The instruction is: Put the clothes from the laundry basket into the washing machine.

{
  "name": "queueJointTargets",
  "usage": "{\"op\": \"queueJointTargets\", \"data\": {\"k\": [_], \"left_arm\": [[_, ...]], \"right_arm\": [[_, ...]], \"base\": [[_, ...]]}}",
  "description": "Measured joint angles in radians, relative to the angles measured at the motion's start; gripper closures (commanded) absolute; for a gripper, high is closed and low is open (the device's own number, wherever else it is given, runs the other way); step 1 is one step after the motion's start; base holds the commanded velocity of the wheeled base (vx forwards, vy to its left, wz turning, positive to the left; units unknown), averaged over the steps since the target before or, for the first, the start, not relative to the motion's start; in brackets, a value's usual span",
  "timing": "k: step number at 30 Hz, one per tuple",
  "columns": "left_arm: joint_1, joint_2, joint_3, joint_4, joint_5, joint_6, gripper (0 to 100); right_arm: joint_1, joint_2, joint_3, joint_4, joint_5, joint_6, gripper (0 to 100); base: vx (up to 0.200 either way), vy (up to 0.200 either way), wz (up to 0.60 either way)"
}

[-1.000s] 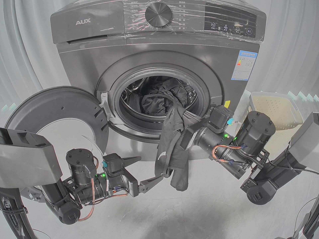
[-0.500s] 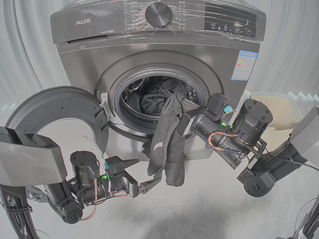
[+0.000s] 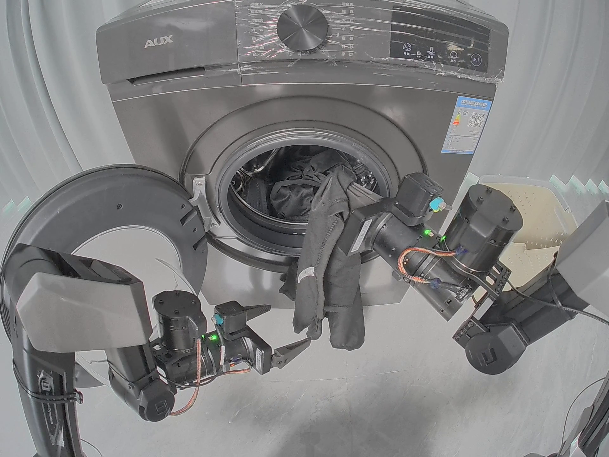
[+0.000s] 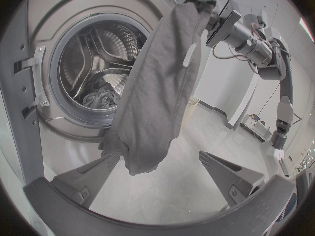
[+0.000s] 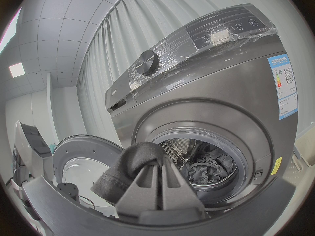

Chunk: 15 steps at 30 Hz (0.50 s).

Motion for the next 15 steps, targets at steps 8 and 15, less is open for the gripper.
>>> {"op": "queueJointTargets", "data": {"k": [8, 15], "left_arm": [[0.0, 0.097, -0.082, 0.0, 0.043, 0.012, 0], [0.001, 0.159, -0.156, 0.0, 0.086, 0.023, 0]], "right_arm": [[0.011, 0.001, -0.004, 0.0, -0.01, 0.0, 100], [0.014, 0.003, -0.005, -0.002, -0.011, 0.0, 100]], "base": [[0.0, 0.0, 0.0], [0.0, 0.0, 0.0]]}}
